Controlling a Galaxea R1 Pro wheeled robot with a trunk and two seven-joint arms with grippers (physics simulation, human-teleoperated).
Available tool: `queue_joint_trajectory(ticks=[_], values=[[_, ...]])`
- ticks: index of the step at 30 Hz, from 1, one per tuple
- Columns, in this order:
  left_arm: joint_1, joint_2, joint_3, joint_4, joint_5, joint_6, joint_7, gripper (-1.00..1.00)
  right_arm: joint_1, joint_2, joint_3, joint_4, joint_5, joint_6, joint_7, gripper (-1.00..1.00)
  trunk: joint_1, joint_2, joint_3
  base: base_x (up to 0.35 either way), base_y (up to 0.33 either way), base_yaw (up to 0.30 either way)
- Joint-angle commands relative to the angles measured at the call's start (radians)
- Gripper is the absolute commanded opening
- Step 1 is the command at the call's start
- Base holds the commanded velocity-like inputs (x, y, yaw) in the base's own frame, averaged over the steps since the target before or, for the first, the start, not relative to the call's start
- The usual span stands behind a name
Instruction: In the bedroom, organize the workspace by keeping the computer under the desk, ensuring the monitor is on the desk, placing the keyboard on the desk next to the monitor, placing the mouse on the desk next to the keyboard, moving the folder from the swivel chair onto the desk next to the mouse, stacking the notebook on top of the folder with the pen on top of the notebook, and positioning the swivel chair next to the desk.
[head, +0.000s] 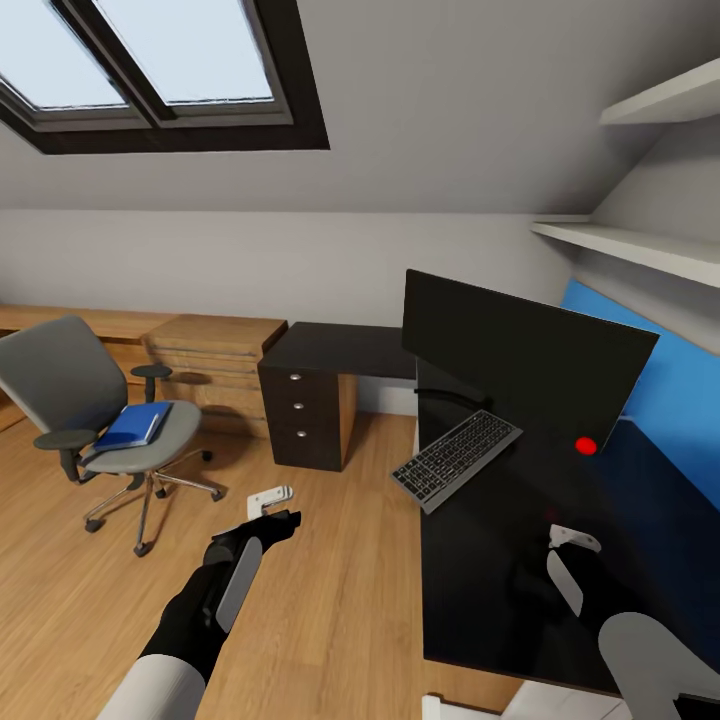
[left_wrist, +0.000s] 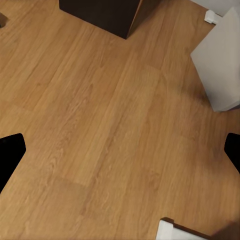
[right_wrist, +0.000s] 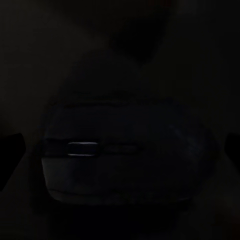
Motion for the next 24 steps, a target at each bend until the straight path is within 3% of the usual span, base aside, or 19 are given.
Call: queue_joint_trajectory(ticks=[1, 9, 15, 24], values=[[-0.001, 0.0, -0.002, -0.001, 0.01, 0.003, 0.008, 1.0, 0.0, 0.0, 0.0, -0.002, -0.011, 0.004, -0.006, 1.0, 0.0, -0.001, -0.001, 0.0, 0.0, 0.0], [-0.001, 0.001, -0.002, -0.002, 0.012, 0.003, 0.007, 1.0, 0.0, 0.0, 0.001, -0.002, -0.011, 0.004, -0.006, 1.0, 0.0, -0.001, -0.001, 0.0, 0.0, 0.0], [-0.001, 0.0, -0.002, -0.002, 0.01, 0.003, 0.009, 1.0, 0.0, 0.0, 0.001, -0.002, -0.011, 0.004, -0.006, 1.0, 0.023, -0.043, -0.02, 0.0, 0.0, 0.0], [-0.001, 0.0, -0.002, -0.002, 0.012, 0.003, 0.007, 1.0, 0.0, 0.0, 0.001, -0.003, -0.011, 0.004, -0.006, 1.0, 0.023, -0.043, -0.02, 0.0, 0.0, 0.0]])
